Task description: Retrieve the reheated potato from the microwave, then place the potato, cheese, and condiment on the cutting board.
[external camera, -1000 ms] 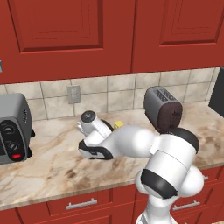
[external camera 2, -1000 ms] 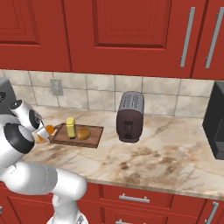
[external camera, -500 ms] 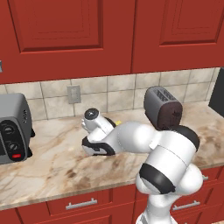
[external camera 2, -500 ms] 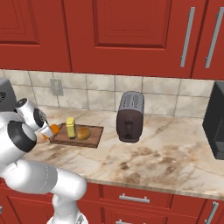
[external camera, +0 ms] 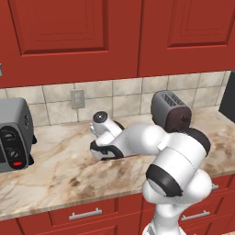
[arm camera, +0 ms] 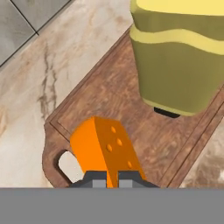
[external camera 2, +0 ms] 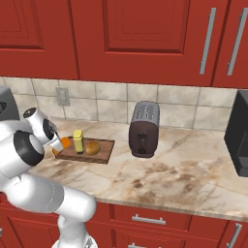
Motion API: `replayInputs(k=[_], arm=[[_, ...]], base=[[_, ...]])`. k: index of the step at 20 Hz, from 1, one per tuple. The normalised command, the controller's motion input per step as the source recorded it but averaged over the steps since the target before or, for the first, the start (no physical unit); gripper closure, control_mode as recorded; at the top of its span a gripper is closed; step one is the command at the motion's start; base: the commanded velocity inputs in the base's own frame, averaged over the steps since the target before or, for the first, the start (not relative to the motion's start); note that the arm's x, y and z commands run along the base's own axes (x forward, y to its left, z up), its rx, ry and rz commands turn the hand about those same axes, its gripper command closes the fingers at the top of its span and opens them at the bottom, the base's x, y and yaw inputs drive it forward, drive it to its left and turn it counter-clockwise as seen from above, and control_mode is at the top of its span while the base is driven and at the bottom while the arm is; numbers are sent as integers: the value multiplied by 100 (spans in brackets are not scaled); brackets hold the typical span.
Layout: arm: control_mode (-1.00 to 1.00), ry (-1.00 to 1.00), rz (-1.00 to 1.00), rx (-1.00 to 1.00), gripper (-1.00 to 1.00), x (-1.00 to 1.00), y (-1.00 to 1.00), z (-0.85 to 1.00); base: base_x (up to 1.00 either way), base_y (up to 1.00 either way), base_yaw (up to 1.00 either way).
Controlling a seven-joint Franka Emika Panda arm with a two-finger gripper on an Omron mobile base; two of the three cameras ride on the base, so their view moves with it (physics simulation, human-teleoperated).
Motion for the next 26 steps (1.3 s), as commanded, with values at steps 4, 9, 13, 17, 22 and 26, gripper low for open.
replayInputs(k=[4, 9, 13, 17, 22, 26], arm=[[-100, 0, 0, 2, 100, 13, -6, -7], [-100, 0, 0, 3, 100, 12, -1, -7], [-100, 0, 0, 2, 100, 12, -6, -7], [-100, 0, 0, 2, 100, 9, -9, -7], [-100, 0, 0, 3, 100, 4, -10, -7], [-100, 0, 0, 2, 100, 2, -5, -6]], base=[[0, 0, 0], [0, 0, 0], [0, 0, 0], [0, 0, 0], [0, 0, 0], [0, 0, 0]])
